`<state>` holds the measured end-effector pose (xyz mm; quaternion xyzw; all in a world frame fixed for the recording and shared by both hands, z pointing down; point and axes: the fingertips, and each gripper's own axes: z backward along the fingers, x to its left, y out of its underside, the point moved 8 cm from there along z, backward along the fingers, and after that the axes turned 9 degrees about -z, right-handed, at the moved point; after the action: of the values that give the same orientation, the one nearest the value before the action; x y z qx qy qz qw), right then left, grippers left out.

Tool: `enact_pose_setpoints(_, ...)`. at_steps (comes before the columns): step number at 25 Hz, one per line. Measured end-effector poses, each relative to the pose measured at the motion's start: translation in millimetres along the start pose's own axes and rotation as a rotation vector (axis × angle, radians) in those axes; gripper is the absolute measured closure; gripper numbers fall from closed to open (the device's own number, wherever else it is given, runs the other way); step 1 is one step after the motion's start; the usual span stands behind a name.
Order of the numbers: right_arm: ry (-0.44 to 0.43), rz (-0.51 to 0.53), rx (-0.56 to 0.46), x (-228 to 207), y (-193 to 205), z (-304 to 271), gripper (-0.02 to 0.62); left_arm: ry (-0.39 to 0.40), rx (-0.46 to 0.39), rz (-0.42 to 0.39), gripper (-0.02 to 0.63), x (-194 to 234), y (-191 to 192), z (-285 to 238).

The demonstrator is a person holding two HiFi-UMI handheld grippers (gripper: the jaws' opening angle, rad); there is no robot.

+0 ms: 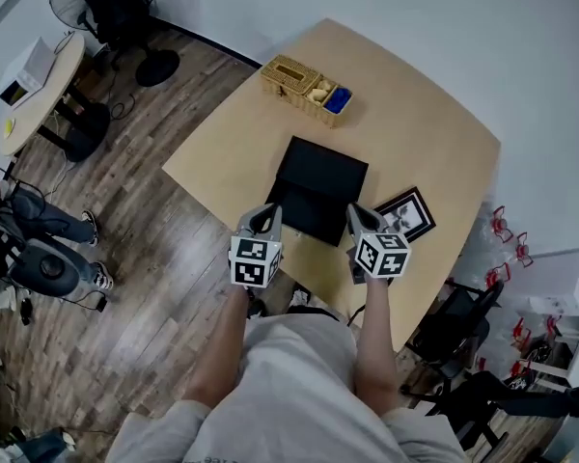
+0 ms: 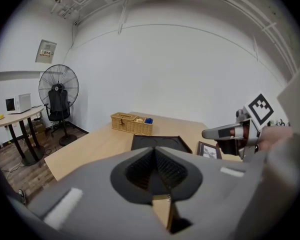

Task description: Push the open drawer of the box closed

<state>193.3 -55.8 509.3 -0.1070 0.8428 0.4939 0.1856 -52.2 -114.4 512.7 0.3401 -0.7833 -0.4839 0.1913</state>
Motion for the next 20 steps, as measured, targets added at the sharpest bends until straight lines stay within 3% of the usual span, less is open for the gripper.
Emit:
enact_pose_setpoints(6, -0.075, 0.178, 0.155, -27, -2, -25, 0.594, -0.05, 0.037, 0.001, 0.552, -15, 14, -12)
enact_pose_setpoints(13, -0.134, 0.515, 0.304, -53, -37, -56, 0.594, -0.034, 0.072, 0.012, 0.552, -40, 38, -16)
enact_pose_setpoints(15, -0.145, 0.64, 0.337, -50, -52, -68, 0.594, -0.039, 0.076, 0.013, 0.552, -41, 46, -15)
enact_pose_setpoints(20, -0.142, 1.063, 0.459, -35, -68, -106, 0.594, -0.058, 0.073, 0.036, 0.552, -40, 50, -19)
